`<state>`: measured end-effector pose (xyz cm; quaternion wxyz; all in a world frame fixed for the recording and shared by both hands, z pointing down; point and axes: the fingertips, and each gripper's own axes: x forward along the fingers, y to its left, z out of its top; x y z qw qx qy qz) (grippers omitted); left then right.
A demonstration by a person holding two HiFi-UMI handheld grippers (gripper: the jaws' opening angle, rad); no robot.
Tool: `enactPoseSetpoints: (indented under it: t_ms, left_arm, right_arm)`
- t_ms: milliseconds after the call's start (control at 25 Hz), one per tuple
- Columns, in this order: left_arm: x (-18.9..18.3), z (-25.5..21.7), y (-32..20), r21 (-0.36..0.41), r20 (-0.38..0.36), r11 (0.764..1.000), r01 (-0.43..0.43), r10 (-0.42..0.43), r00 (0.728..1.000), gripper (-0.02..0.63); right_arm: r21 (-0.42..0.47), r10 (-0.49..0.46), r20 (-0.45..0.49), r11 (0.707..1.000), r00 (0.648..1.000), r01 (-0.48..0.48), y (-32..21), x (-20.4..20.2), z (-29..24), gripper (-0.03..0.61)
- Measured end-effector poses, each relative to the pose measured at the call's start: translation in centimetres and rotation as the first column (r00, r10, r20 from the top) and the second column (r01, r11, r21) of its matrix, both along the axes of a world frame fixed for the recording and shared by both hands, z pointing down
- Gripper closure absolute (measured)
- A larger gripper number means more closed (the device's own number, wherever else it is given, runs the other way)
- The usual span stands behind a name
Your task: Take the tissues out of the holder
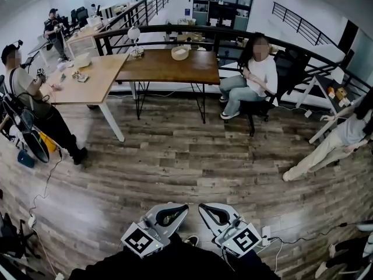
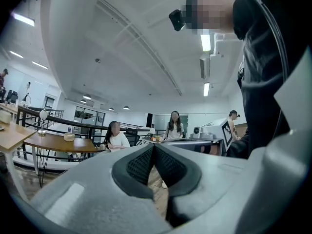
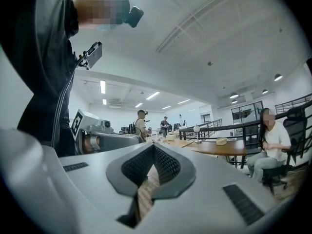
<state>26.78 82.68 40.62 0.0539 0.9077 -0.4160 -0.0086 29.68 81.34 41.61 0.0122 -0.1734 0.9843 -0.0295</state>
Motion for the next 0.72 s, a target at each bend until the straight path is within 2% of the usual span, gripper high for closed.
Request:
enactPoseSetpoints:
  t_ms: [720]
  left_arm:
    - [-6.1,0.6,-12.9,-0.023,-0.02,1.0,-0.015,0.014,1.0,0.604]
  right_arm:
    - [-0.009,0.002,-0.037,1.0,0.999,-0.002,-12.2,-6.4,-0.6,0.575]
